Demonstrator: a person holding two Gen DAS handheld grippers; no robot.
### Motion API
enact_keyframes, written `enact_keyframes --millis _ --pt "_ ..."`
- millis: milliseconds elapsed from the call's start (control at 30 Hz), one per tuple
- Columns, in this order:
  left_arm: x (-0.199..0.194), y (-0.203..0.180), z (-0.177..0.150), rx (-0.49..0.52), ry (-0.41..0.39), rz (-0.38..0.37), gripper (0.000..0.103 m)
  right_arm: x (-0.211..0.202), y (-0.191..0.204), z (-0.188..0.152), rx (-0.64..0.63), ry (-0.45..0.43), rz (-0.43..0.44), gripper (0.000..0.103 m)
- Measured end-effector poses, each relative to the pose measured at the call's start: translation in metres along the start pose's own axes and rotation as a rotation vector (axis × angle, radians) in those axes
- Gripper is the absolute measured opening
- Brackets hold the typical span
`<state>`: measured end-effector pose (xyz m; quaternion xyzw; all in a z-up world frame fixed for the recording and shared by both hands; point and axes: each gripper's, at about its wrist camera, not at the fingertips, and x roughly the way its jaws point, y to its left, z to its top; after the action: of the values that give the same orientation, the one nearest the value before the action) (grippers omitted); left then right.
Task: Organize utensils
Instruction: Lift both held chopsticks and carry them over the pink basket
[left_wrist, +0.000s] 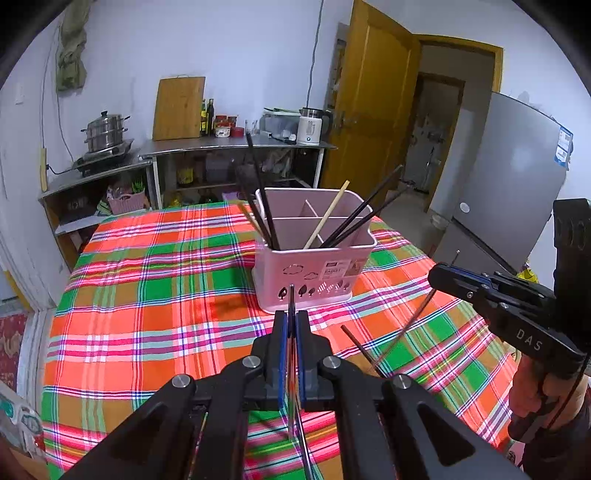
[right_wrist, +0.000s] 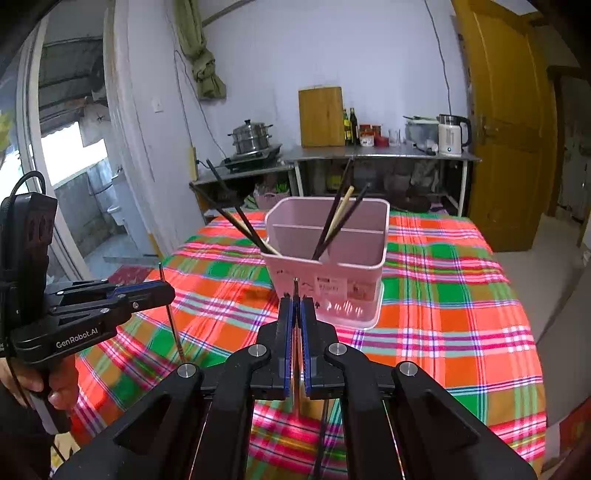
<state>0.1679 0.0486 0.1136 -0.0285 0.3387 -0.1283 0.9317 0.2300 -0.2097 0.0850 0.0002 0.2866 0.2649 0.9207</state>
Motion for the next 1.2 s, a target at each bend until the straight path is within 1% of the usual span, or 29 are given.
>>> enact_keyframes --millis 300,500,667,1000,1067,1200 --pt "0.001 -0.003 0.008 0.006 0.006 -0.017 0.004 -0.005 0.002 0.002 -0.012 -0.011 -0.003 0.004" --pt "0.003 -0.004 0.026 0.000 -0.001 -0.035 0.004 -0.005 -0.002 0.011 0.003 -0.033 0.004 0.004" --pt "-0.002 -0.007 0.056 0.006 -0.050 -0.048 0.004 -0.006 -0.006 0.029 0.011 -0.076 0.014 0.004" --pt "-0.012 -0.003 0.129 -0.010 -0.172 -0.057 0.004 -0.013 -0.009 0.085 0.017 -0.214 0.021 0.004" --pt "-0.012 -0.003 0.139 -0.003 -0.194 -0.053 0.004 -0.012 -0.010 0.096 0.026 -0.235 0.020 0.004" --pt "-0.005 0.000 0.154 0.002 -0.212 -0.045 0.004 -0.007 -0.012 0.112 0.039 -0.273 0.013 0.004"
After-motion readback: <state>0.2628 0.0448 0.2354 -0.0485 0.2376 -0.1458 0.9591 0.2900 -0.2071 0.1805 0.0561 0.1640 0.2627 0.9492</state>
